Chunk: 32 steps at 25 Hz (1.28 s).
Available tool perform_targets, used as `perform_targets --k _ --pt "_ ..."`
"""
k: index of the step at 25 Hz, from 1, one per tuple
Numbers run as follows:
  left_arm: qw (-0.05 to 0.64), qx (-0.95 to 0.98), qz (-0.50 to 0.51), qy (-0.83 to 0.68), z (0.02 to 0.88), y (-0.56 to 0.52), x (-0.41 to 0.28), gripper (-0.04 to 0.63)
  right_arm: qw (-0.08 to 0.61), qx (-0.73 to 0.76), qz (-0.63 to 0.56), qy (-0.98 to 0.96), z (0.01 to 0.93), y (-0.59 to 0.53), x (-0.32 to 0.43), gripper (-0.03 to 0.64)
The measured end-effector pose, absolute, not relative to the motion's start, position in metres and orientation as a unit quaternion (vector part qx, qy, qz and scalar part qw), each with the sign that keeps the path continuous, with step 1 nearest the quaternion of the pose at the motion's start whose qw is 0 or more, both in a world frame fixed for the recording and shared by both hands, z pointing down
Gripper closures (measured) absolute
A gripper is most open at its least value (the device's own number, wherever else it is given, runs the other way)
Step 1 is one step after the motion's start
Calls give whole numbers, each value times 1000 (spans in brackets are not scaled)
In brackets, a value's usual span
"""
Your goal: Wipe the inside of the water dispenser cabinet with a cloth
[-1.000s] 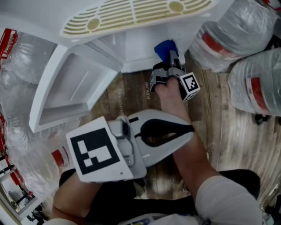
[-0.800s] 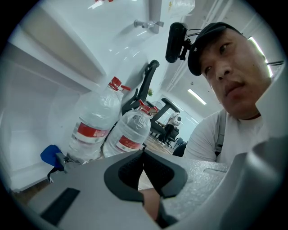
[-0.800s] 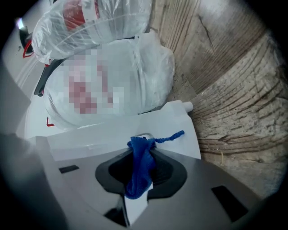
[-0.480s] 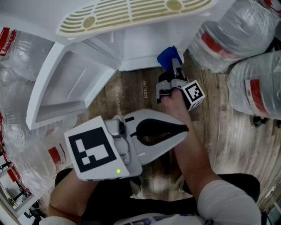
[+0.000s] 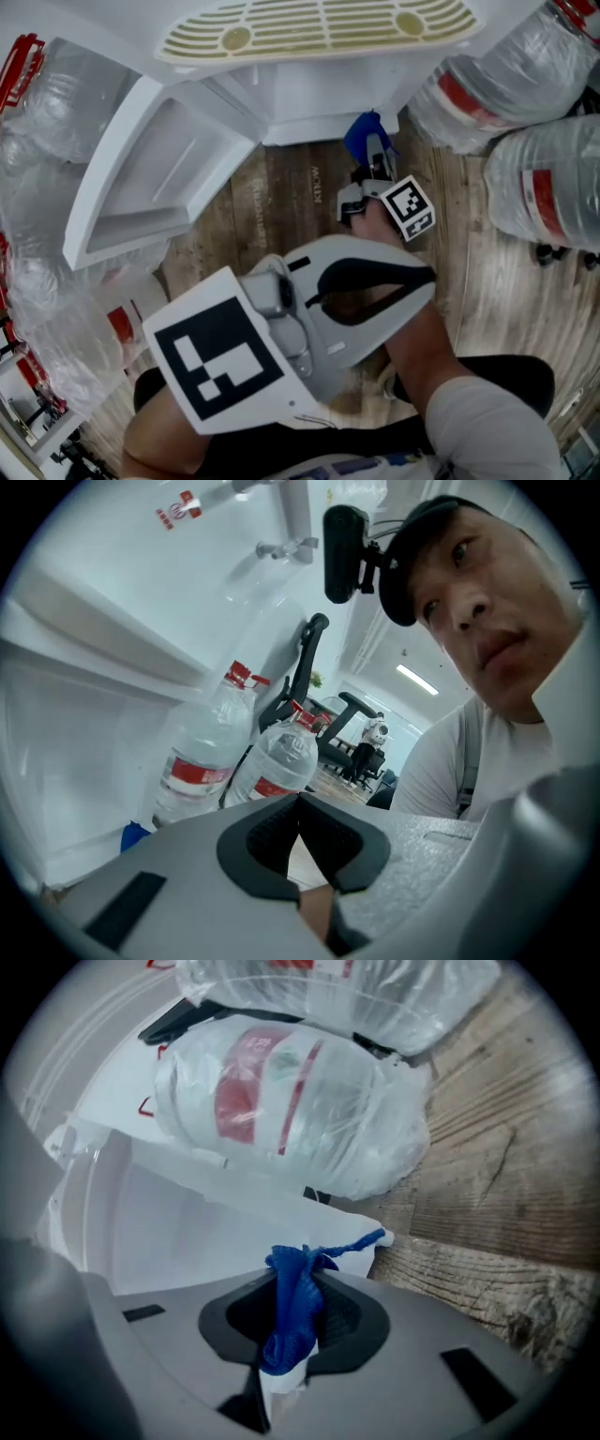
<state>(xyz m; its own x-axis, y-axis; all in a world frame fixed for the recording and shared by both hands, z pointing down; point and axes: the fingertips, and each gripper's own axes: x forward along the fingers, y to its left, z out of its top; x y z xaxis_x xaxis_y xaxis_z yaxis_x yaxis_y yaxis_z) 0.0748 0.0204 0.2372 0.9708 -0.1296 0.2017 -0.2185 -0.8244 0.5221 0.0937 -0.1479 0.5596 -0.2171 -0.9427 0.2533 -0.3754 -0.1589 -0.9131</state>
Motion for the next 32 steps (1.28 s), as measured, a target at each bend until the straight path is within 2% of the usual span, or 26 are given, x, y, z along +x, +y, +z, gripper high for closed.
perform_targets --k 7,16,20,24,32 --pt "242 955 78 -155 204 17 77 592 85 -545 -426 717 508 -142 56 551" --pt "265 946 1 -189 127 36 88 592 -168 -417 -322 833 389 -79 7 549" --pt "258 939 8 -227 93 51 79 592 -210 -387 -318 839 325 -29 22 549" --pt "325 912 40 -247 42 94 62 594 -240 -341 -325 849 253 28 35 550" --pt "349 894 60 -275 -141 187 51 592 -275 -267 -281 880 60 113 62 549"
